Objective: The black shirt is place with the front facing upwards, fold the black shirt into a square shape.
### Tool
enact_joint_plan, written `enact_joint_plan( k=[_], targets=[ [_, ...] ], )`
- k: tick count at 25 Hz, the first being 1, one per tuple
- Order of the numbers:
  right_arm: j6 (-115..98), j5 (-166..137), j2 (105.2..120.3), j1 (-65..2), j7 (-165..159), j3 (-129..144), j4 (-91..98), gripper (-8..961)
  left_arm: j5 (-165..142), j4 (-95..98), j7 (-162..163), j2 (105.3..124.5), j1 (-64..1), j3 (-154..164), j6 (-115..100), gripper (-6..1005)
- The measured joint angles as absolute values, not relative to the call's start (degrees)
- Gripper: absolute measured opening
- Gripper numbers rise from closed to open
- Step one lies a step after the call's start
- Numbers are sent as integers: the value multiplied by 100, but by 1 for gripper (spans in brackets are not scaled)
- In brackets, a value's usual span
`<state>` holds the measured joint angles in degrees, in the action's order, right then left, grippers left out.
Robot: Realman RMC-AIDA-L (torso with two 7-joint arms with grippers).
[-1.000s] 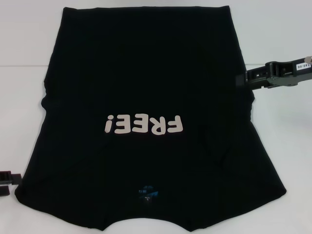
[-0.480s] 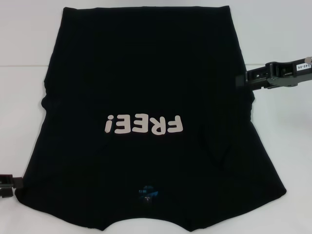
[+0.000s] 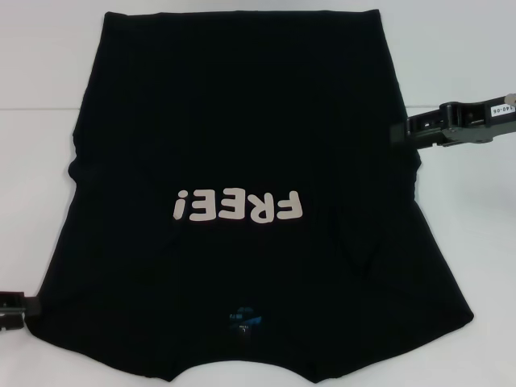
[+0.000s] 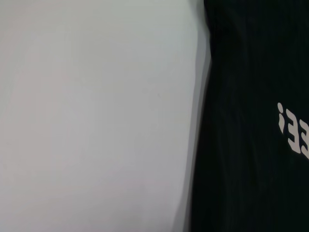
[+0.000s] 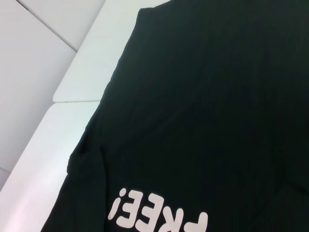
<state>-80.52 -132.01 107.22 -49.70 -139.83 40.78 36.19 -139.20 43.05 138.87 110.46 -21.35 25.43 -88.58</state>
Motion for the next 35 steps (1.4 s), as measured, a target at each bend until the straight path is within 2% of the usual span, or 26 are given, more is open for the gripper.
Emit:
enact_joint_plan(
  k=[18,26,31,35],
  targets=[
    [-8050,-13201,10713,-4894,-13983,3995,3606,654,-13957,4194,13930,11117,-2303,2594,-8700,342],
    [-8070,-13201,10713,-4879,-13983,3993,3600,654,-13957,4207,14002,11090,-2290,2604,-8648,299],
    [-8083,-13201,10704,-4877,-13983,3980,3615,653,-13928,4210,13978,11080,-2279,2575,-8691,107],
    [-8123,-13208,10685,-4870,-13983,3978,3619,653,-13779,4200,13765,11035,-2268,2471,-8967,20]
  ],
)
